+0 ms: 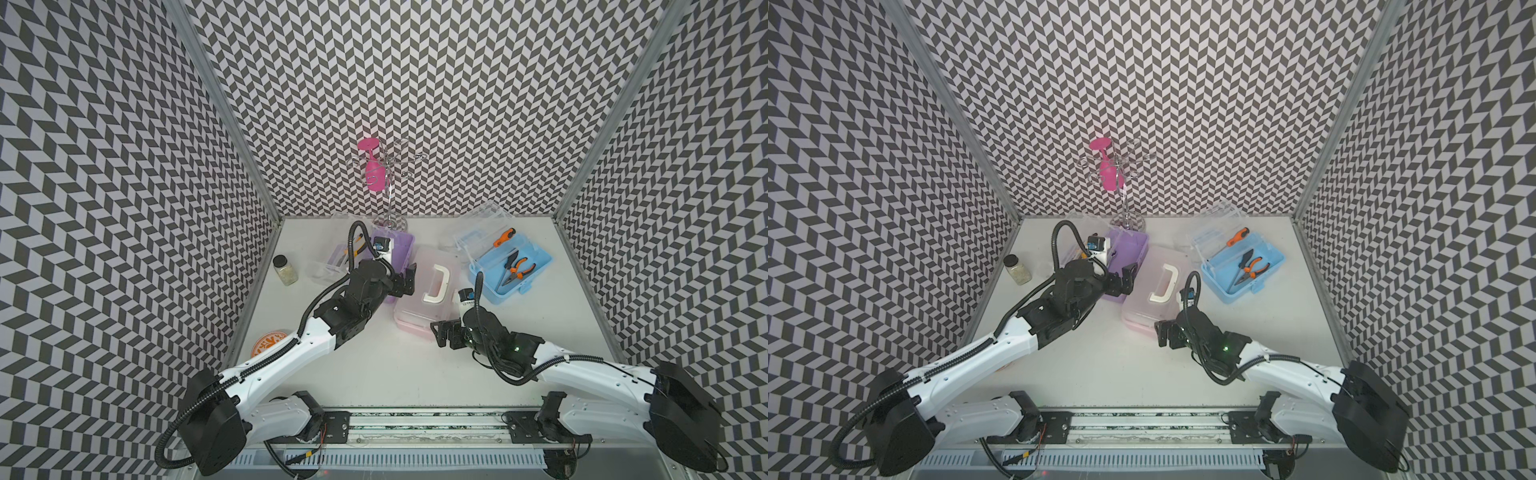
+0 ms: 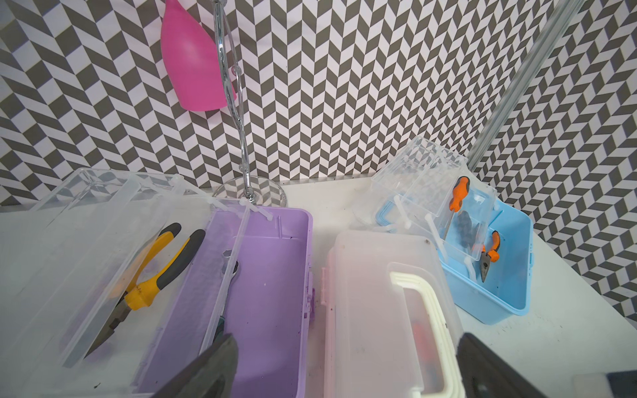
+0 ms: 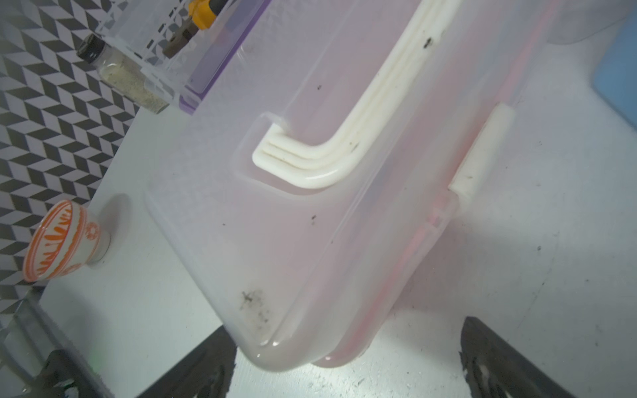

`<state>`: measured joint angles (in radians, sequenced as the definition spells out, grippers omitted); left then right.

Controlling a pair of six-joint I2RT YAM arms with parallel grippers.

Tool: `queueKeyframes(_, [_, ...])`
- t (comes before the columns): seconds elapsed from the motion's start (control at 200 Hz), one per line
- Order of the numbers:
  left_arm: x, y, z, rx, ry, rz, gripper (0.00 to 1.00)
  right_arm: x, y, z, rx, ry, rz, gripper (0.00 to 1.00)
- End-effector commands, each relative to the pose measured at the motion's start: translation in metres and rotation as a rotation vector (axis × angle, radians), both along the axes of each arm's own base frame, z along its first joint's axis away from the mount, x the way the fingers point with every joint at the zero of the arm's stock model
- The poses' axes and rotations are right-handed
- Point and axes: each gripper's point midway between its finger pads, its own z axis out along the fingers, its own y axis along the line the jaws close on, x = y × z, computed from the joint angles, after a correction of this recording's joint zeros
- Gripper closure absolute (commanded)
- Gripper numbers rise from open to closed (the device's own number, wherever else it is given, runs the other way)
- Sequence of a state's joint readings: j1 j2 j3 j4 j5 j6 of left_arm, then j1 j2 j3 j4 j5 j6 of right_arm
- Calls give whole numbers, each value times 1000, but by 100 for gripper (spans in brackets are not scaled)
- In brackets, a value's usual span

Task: Close toolboxes
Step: Move the toolbox to the center of the board.

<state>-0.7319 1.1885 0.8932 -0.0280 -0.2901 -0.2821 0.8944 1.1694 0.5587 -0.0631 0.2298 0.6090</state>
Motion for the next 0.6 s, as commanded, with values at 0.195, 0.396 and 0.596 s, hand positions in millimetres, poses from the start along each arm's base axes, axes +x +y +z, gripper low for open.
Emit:
queueKeyframes(0.195, [-1,1,2,-28,-6,-10,1,52,-8,18,-27,-98,-111,1])
queueKeyframes(0.396, [0,1,-2,-22,0,-14,1,81,-9,17,-51,-104,-126,1])
queueKeyframes(0.596, [2,-1,-5,-21,5,-16,1,112,-9,17,-43,-99,-132,1])
